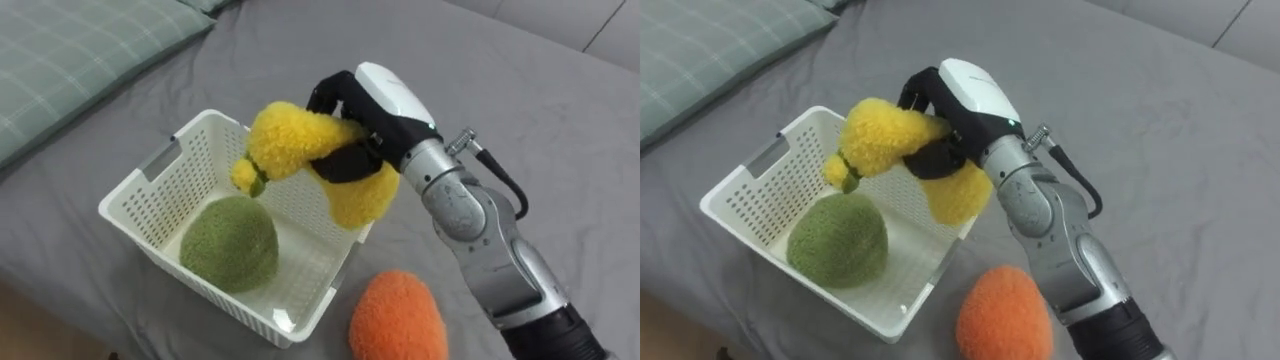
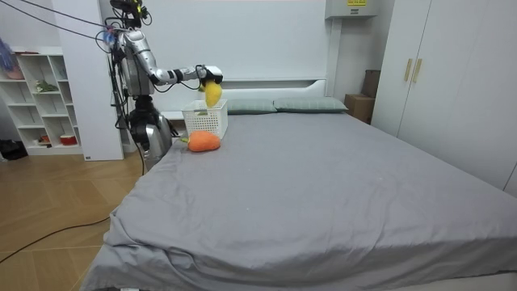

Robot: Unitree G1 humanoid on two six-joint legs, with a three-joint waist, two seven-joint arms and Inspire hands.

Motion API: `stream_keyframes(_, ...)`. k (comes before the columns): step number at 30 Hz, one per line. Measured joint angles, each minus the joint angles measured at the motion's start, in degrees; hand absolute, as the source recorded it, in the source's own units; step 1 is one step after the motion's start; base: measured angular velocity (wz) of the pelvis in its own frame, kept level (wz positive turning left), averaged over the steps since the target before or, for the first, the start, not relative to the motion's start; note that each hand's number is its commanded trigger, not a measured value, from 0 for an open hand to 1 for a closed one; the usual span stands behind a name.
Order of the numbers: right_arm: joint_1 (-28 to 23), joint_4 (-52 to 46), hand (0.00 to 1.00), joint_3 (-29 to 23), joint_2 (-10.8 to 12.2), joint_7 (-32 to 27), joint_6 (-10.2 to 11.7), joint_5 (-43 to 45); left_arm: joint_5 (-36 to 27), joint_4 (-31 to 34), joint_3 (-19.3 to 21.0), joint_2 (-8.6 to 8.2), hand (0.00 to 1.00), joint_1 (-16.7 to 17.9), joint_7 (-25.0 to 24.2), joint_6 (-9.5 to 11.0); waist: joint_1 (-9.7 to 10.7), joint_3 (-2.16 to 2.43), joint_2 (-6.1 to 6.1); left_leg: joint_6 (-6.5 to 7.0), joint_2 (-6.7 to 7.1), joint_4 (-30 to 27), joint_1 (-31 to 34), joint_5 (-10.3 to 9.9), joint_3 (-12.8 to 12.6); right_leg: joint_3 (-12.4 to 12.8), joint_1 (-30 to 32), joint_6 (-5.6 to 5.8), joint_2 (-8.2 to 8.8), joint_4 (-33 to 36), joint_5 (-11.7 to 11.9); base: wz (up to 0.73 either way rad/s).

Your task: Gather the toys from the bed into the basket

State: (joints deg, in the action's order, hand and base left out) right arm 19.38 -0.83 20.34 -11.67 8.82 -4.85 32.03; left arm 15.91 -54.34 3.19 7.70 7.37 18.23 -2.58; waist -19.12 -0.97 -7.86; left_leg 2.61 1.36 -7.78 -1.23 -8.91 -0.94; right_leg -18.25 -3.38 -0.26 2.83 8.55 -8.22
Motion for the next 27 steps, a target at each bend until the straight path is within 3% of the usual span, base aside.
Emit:
stream_keyframes(1,0.1,0.1,0.69,0.5,-0.1,0.0,-0.2,0.0,0.0,0.0,0.0,0.02,0.0,0.0,0.0,0.0,-0.1,-0.04,-0.08,0.0,0.0,0.0,0.0,0.0,0.0,-0.1,0.0,0.0,0.02,0.0,0.0,0.0)
stream_keyframes(2,0.4,0.3,0.44,1.4,-0.1,0.0,-0.2,0.0,0.0,0.0,0.0,0.06,0.0,0.0,0.0,-0.1,-0.2,-0.15,-0.28,0.0,0.04,0.0,0.0,0.0,0.2,-0.4,0.0,0.01,0.06,0.0,0.0,0.06)
stream_keyframes(3,0.7,0.6,0.0,2.2,0.0,0.0,-0.2,0.0,0.0,0.1,0.0,0.04,0.0,0.0,0.0,-0.1,-0.4,-0.23,-0.39,0.01,0.08,0.0,0.1,0.0,0.3,-0.6,0.0,0.01,0.11,0.0,0.0,0.05)
stream_keyframes(9,2.2,3.1,0.0,3.9,0.1,-0.1,-0.8,0.0,0.0,0.2,0.0,0.09,0.0,-0.6,0.0,-1.1,-1.7,-0.26,-0.42,0.14,0.3,0.0,0.1,0.1,0.5,-0.9,-0.1,0.12,0.38,0.0,-0.1,0.01)
stream_keyframes(27,2.9,4.7,0.0,5.5,0.2,-1.7,-1.4,-1.3,0.2,0.3,0.0,0.05,0.0,-1.0,0.0,-1.2,-1.9,-0.13,-0.87,0.19,0.42,-0.6,0.7,0.1,1.2,-1.2,-0.1,0.16,0.43,0.0,-0.1,0.02)
